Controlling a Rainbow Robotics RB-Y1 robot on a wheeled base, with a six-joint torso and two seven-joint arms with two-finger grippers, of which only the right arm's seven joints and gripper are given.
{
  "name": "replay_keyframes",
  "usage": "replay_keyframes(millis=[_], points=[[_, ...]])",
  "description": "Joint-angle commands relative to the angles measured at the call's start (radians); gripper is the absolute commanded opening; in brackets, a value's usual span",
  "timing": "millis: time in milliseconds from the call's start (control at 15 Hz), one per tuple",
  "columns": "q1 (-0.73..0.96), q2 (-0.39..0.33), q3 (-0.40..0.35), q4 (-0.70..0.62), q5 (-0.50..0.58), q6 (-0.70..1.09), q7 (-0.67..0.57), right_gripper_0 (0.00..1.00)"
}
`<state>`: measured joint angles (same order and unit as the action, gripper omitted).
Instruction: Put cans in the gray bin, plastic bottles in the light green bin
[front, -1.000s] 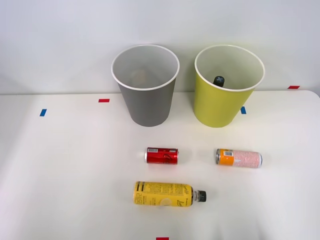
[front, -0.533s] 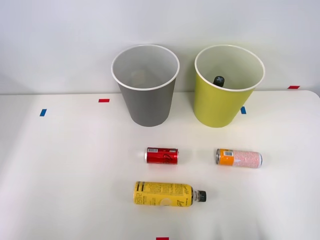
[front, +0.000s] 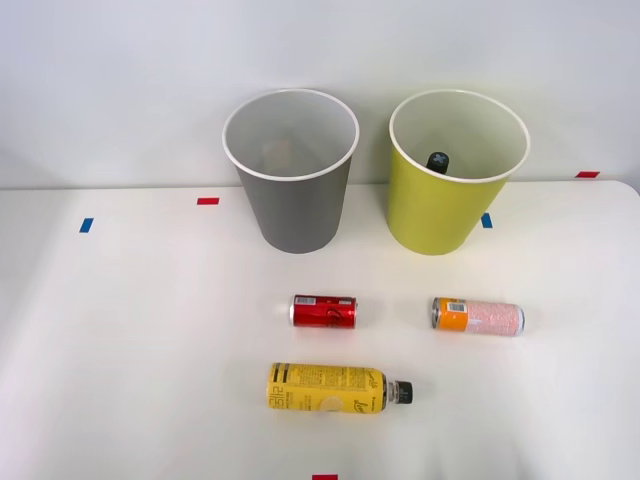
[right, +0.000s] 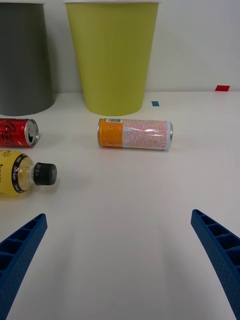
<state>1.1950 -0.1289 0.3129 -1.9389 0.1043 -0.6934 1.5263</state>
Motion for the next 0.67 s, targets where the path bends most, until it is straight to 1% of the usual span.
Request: replay_keyframes(millis=[67,667], points=[[0.0,0.0,0.0,0.0,0.0,0.0,0.0,1.0],[0.0,0.0,0.0,0.0,0.0,0.0,0.0,1.0]])
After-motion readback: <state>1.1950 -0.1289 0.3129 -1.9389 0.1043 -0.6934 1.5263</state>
